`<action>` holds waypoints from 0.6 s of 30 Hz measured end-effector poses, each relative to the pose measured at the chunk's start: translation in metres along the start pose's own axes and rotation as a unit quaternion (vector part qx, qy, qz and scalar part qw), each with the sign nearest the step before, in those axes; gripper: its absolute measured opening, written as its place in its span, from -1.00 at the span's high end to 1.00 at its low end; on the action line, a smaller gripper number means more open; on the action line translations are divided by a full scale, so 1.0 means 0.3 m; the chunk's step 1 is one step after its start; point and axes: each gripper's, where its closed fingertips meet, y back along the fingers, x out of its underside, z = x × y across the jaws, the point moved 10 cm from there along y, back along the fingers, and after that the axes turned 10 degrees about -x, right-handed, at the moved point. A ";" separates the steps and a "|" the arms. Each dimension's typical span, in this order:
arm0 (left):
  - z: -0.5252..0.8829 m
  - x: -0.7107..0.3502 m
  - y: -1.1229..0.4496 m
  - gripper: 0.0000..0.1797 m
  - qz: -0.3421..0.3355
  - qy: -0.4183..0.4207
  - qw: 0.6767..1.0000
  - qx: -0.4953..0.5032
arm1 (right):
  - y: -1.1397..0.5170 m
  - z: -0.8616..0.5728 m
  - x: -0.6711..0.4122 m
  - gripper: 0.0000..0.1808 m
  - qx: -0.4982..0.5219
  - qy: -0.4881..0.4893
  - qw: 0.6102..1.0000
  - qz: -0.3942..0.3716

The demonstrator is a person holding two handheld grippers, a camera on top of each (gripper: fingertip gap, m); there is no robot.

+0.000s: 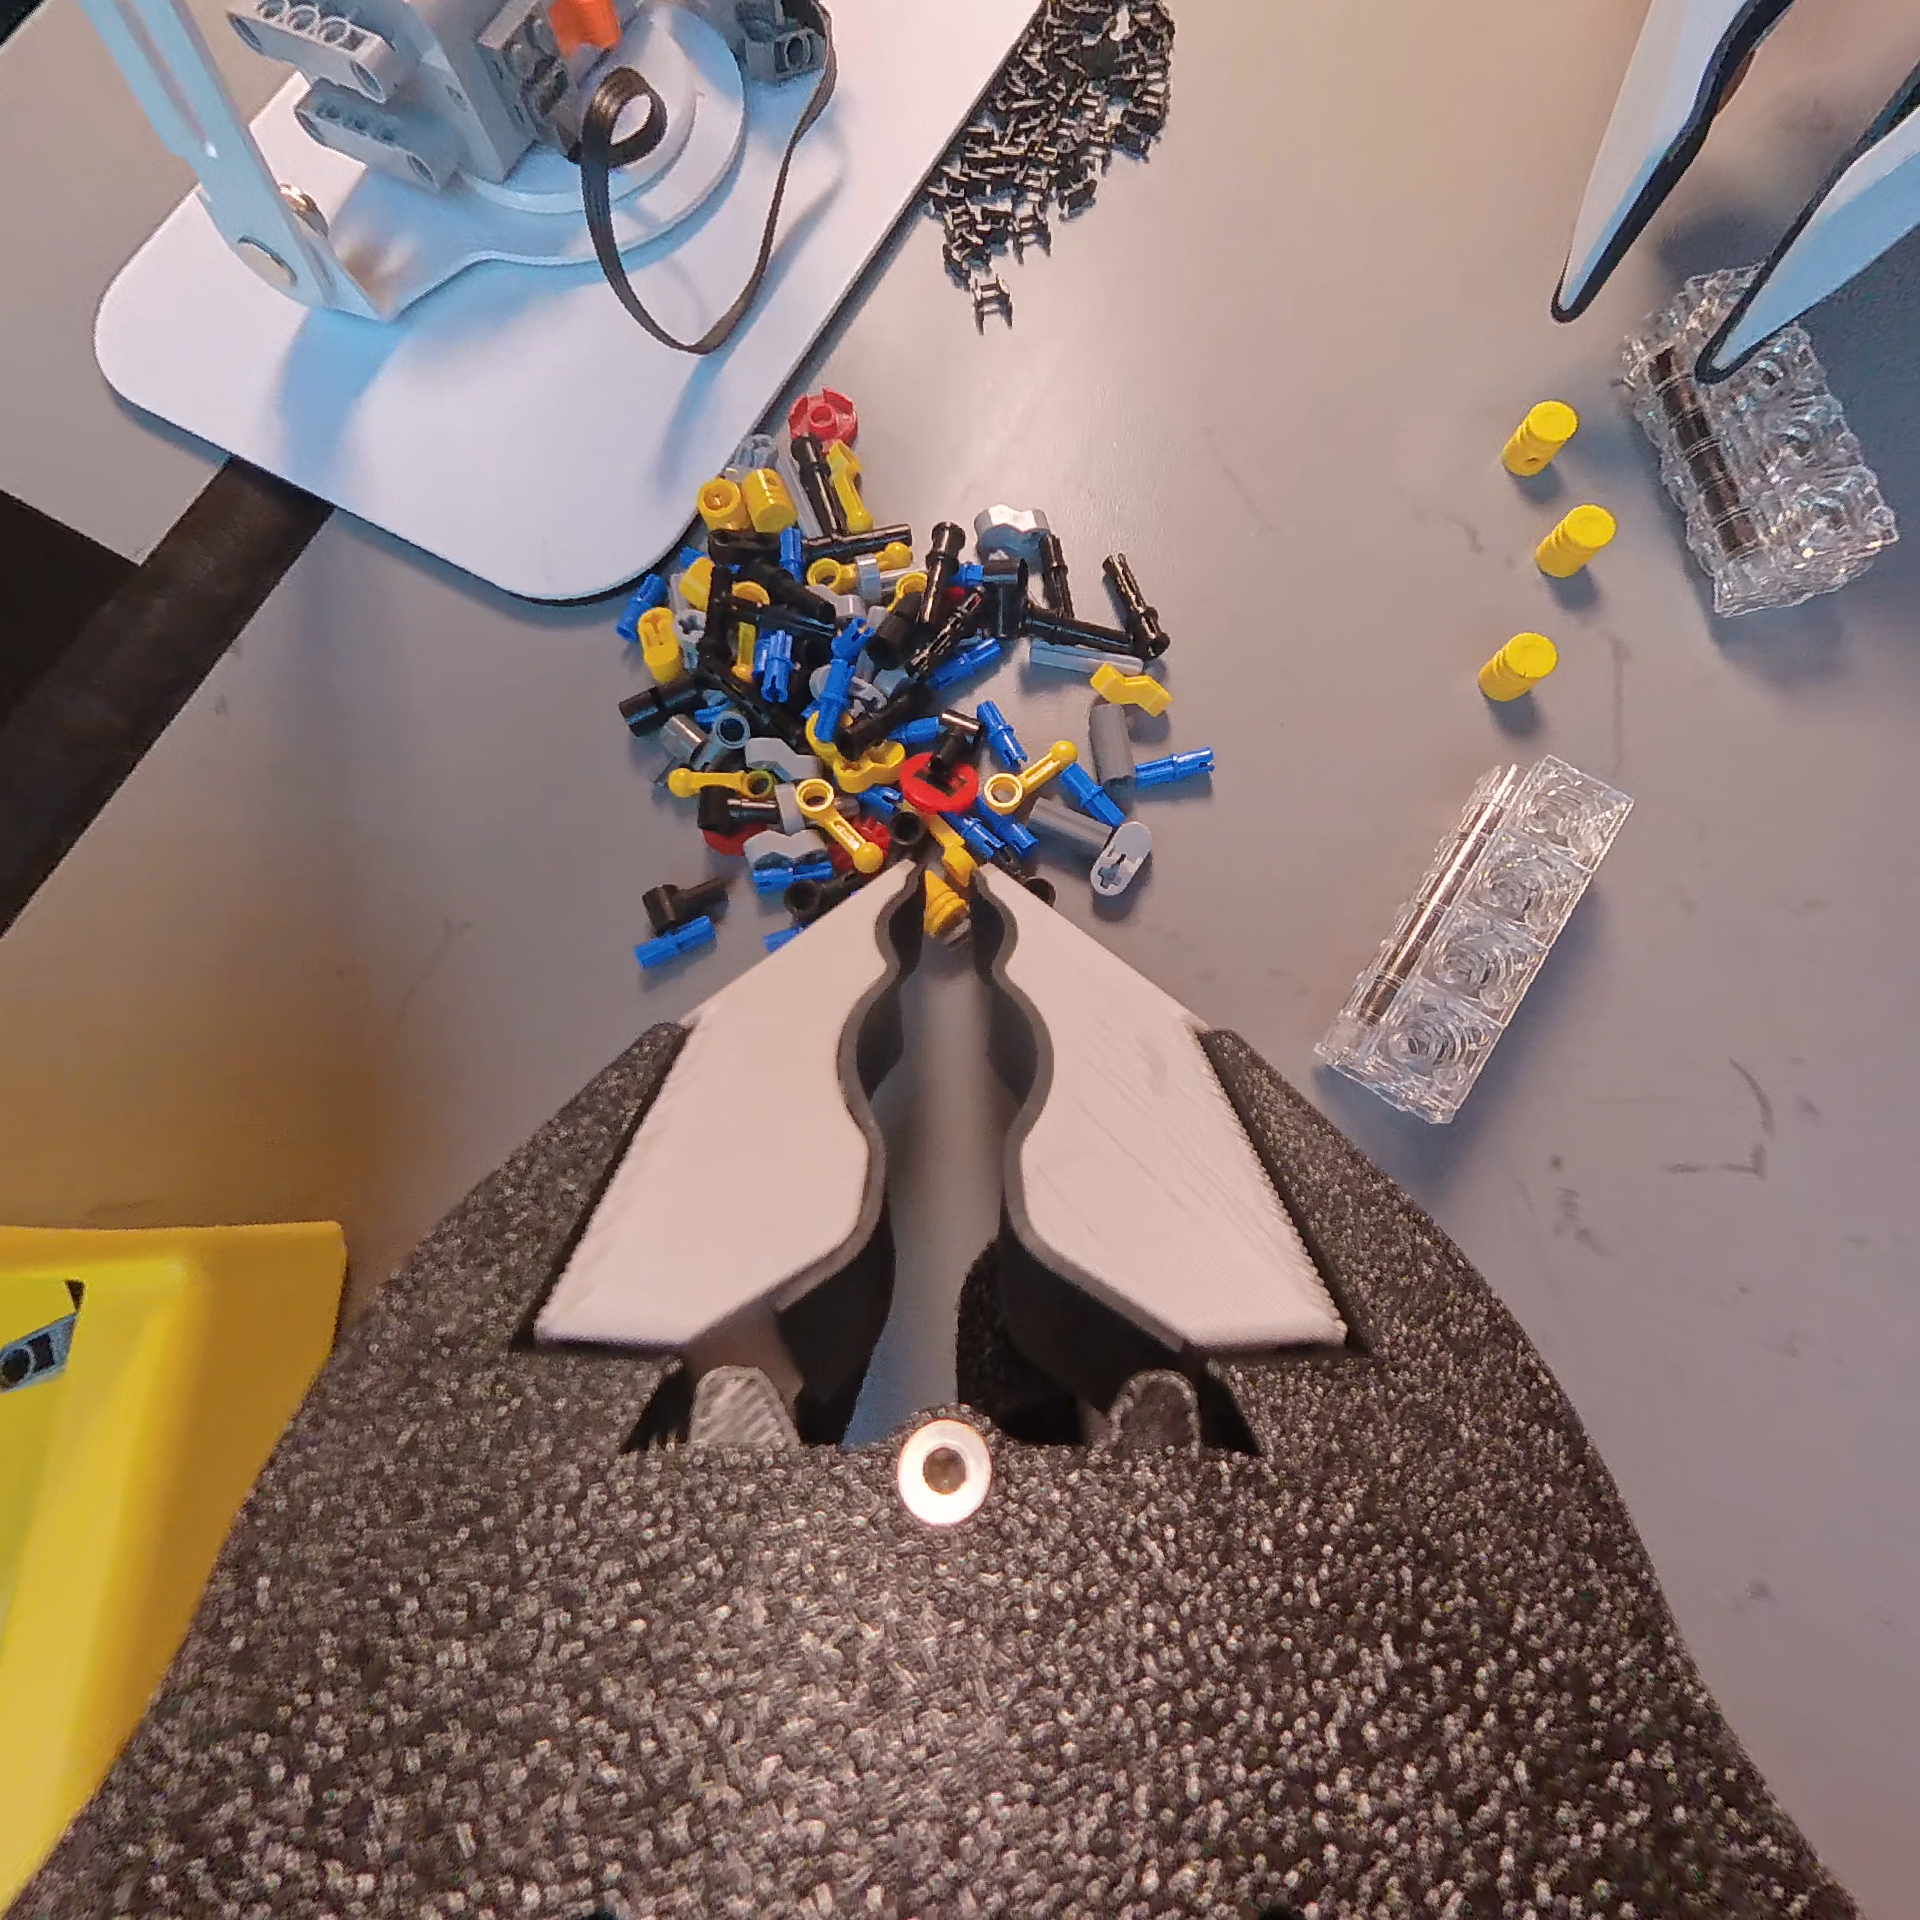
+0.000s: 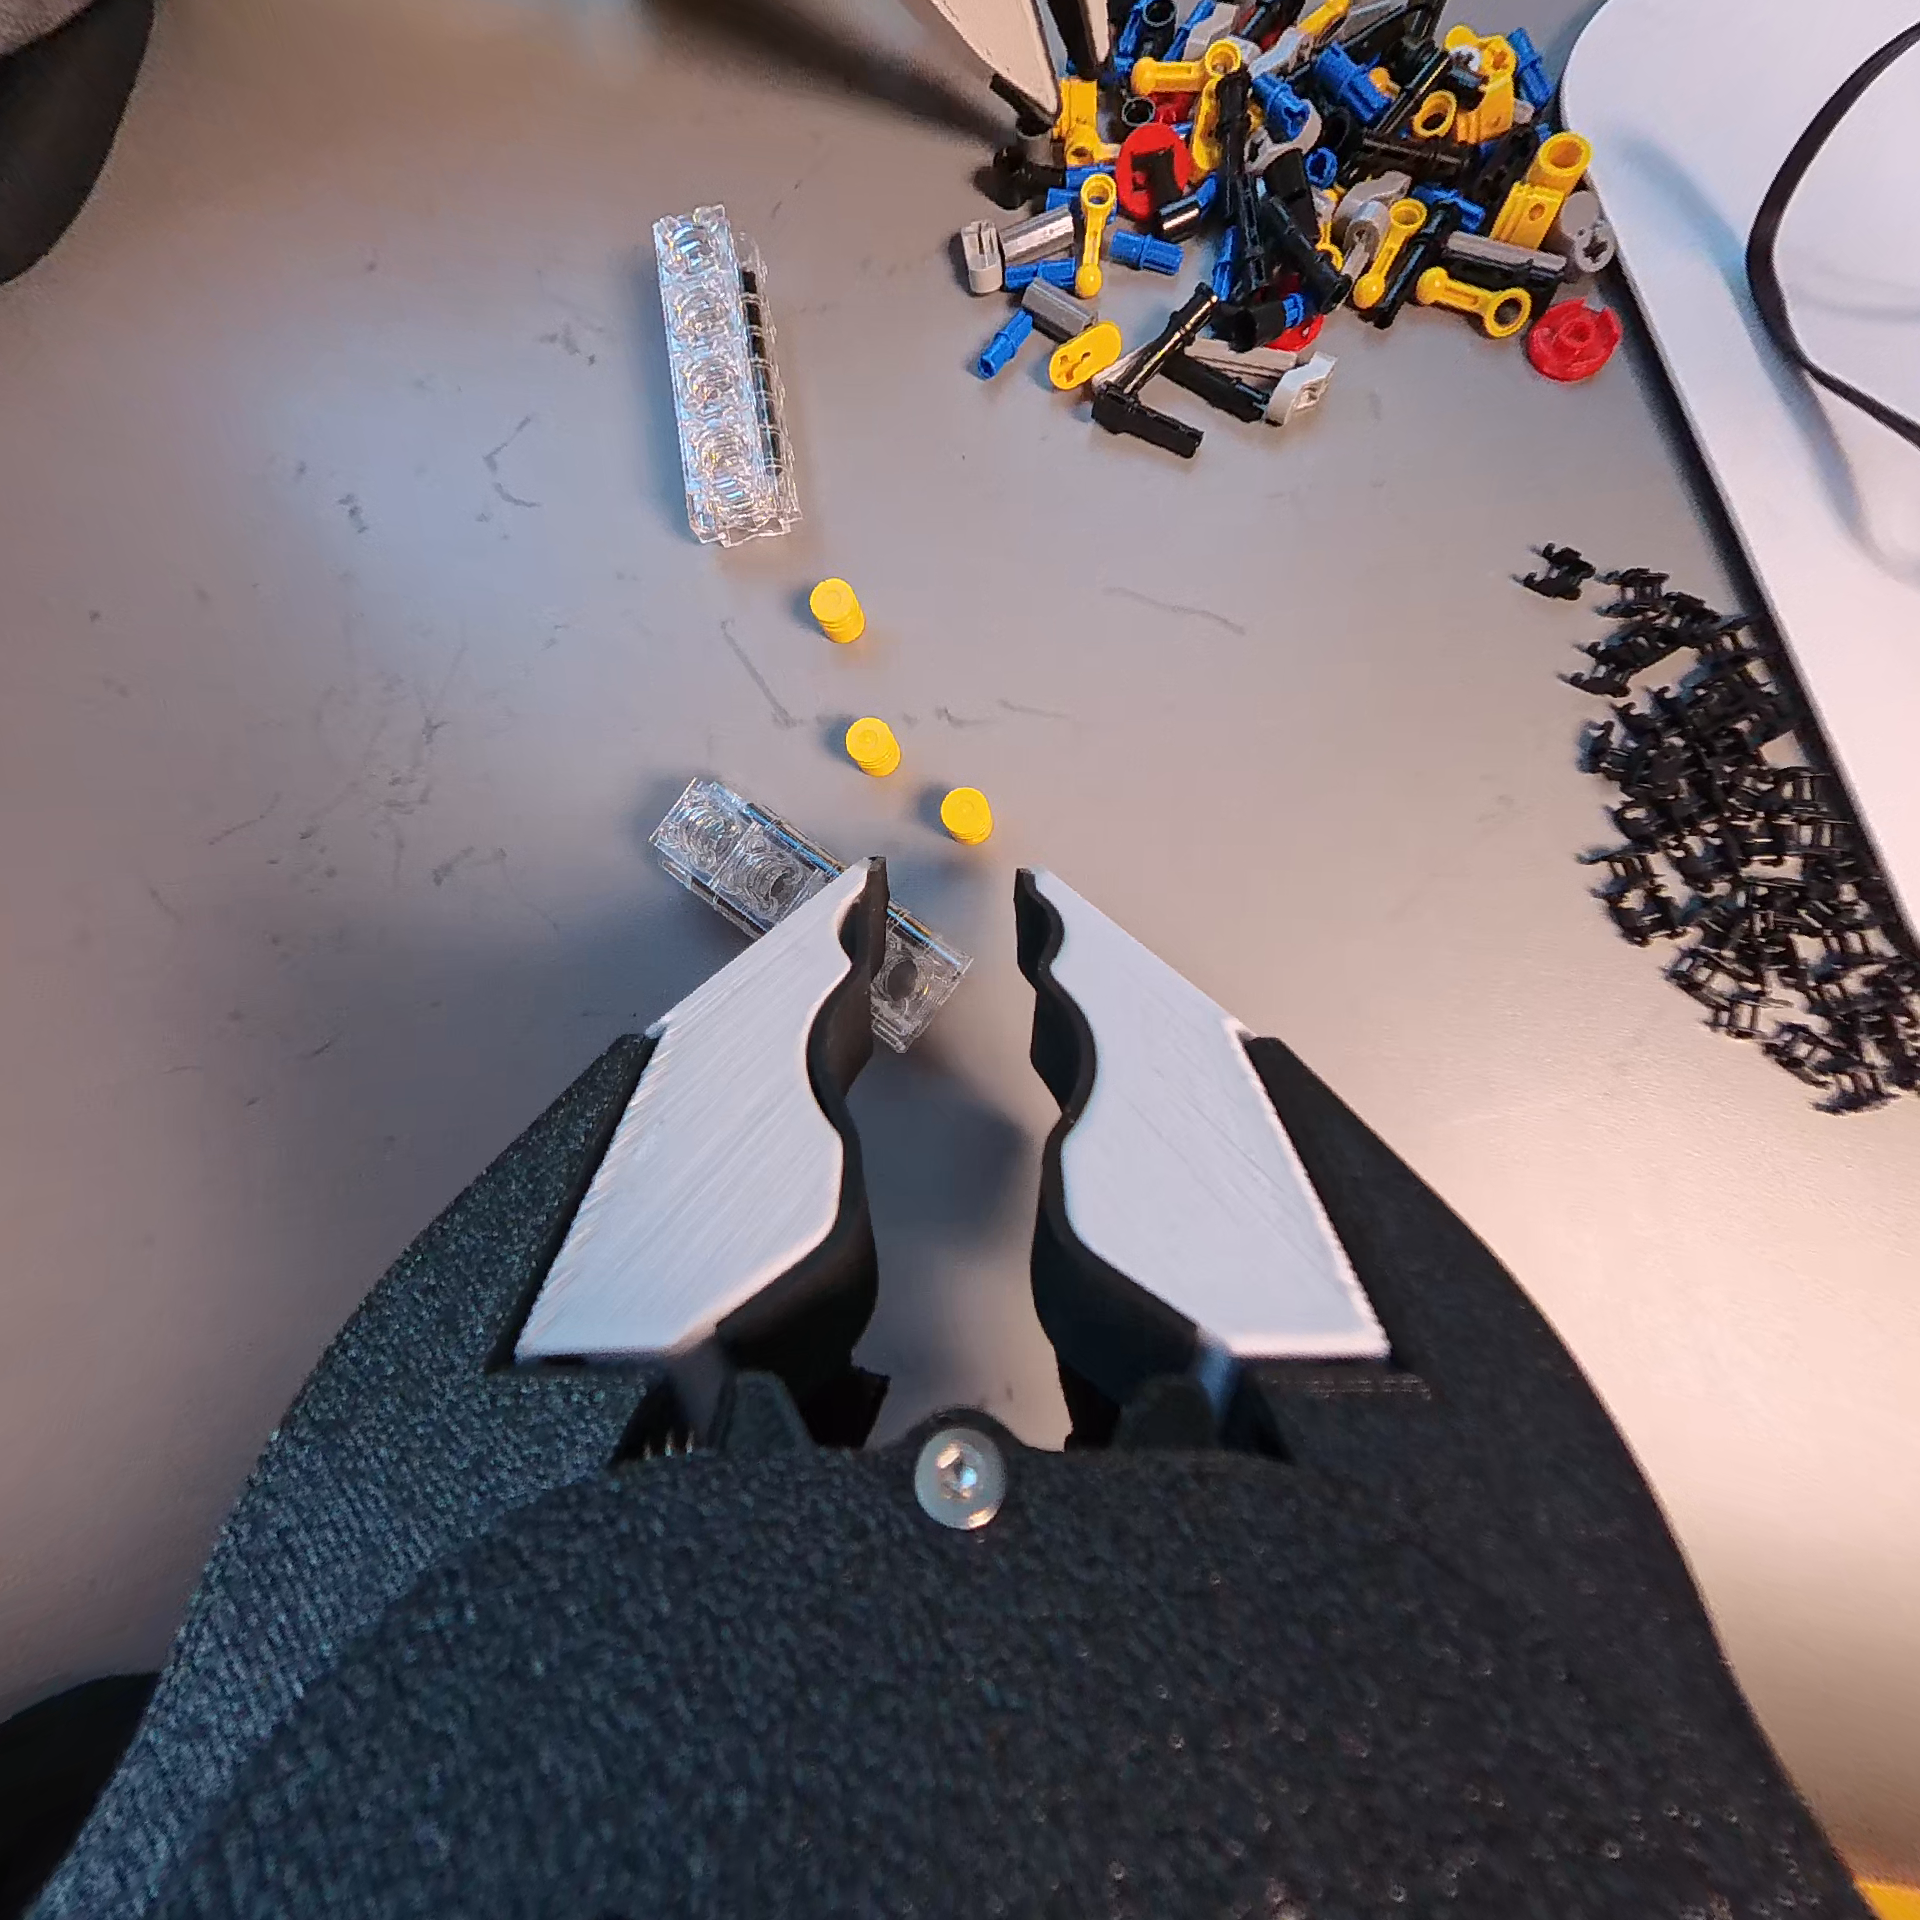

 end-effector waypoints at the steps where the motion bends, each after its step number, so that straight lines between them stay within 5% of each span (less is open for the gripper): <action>1: 0.001 -0.001 0.000 0.93 0.002 -0.002 1.000 -0.005 | -0.001 0.000 0.000 0.74 0.000 0.000 1.000 0.000; 13: 0.010 0.005 -0.002 0.92 0.021 -0.009 0.999 -0.033 | -0.003 0.003 -0.006 0.74 0.004 0.009 1.000 -0.005; 18: 0.016 -0.072 0.071 0.92 -0.123 0.106 0.985 0.055 | 0.038 0.053 -0.102 0.75 0.054 0.121 0.982 -0.137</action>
